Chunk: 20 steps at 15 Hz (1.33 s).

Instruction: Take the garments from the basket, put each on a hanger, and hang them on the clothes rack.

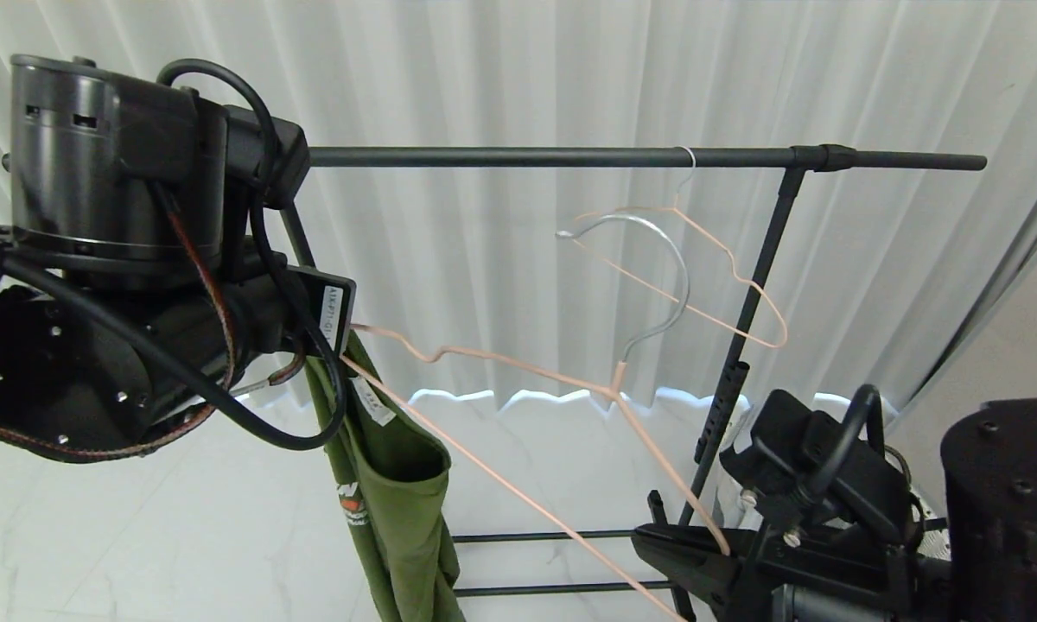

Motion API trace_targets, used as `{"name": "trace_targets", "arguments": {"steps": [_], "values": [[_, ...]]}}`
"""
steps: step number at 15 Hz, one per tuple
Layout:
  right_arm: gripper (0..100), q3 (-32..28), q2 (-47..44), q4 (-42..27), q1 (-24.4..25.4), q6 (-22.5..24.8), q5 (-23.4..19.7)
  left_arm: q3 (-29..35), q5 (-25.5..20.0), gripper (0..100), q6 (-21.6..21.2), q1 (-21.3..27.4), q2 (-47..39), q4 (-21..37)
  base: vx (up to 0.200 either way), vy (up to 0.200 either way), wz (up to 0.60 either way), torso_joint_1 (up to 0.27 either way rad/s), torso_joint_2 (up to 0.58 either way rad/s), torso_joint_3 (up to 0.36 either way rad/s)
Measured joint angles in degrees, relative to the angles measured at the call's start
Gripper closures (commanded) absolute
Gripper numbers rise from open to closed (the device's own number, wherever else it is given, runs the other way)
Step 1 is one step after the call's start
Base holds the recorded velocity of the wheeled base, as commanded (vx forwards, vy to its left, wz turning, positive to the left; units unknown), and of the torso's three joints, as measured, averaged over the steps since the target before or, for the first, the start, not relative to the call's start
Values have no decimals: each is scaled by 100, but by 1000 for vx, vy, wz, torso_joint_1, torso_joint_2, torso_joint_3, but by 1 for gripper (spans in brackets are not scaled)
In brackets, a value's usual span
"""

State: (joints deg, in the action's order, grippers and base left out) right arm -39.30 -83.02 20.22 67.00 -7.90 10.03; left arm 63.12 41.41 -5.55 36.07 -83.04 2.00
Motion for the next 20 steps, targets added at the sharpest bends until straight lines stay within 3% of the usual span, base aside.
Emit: {"name": "trace_targets", "arguments": {"steps": [7,10,16,20], "values": [[100,-512,-532,224,-154,-33,156,10,18,100,2,251,20,0,0,0,0,0,0,0],[100,-684,-780,440,-190,-263,446,21,104,100,2,317,44,0,0,0,0,0,0,0],[100,-774,-1301,829,-171,-477,617,143,183,100,27,336,66,-6,0,0,0,0,0,0],[100,-747,-1329,816,-280,-808,1153,157,183,100,27,98,72,-1,0,0,0,0,0,0]]}}
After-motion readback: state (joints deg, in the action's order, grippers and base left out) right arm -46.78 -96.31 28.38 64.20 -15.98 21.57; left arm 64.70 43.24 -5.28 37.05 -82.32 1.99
